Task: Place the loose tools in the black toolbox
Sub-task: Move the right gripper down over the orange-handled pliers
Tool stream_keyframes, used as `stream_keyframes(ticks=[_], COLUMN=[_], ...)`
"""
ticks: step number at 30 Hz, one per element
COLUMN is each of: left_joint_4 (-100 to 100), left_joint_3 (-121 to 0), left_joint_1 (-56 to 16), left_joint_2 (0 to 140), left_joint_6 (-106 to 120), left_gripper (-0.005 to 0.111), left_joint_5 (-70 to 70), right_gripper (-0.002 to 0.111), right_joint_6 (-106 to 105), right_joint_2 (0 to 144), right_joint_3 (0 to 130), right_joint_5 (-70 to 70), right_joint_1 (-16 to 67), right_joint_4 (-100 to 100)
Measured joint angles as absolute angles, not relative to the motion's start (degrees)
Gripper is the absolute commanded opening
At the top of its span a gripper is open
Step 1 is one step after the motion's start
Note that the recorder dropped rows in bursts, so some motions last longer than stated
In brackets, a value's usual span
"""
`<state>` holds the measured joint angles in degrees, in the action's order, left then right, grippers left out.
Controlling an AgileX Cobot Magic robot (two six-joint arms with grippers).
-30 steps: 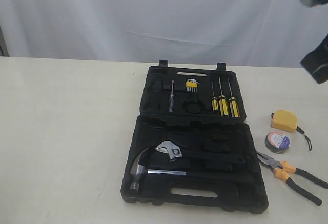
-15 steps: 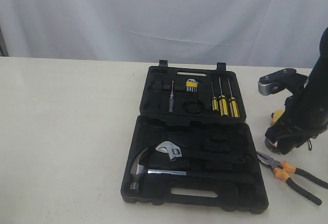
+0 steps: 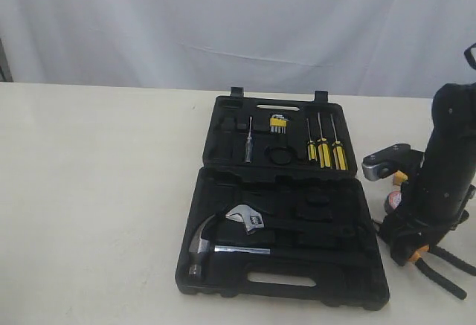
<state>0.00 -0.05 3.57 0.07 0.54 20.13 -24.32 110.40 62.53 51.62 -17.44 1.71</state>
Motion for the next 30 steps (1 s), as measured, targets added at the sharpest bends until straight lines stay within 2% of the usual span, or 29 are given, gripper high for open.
stream_keyframes(ticks=[11, 13, 18, 30], left_joint_4=[0.0, 0.0, 0.0, 0.0], left_joint_3=[-0.05, -0.05, -0.05, -0.05], left_joint_1=[3.57, 3.57, 3.57, 3.57], left_joint_2=[0.07, 0.07, 0.07, 0.07], left_joint_6=[0.54, 0.54, 0.54, 0.54], left_gripper=[0.0, 0.0, 0.0, 0.0], left_joint_5=[20.13, 20.13, 20.13, 20.13], right_gripper=[0.064, 0.052, 0.0, 0.0], right_joint_6=[-24.44, -24.16, -23.91, -22.84], right_joint_2=[112.89, 112.94, 113.3, 113.4], right_joint_3=[62.53, 62.53, 62.86, 62.86], right_joint_5=[50.26, 50.26, 50.8, 52.64], right_joint_1=[-17.44, -17.44, -16.84, -13.55], right_joint_4=[3.86, 3.86, 3.74, 4.34])
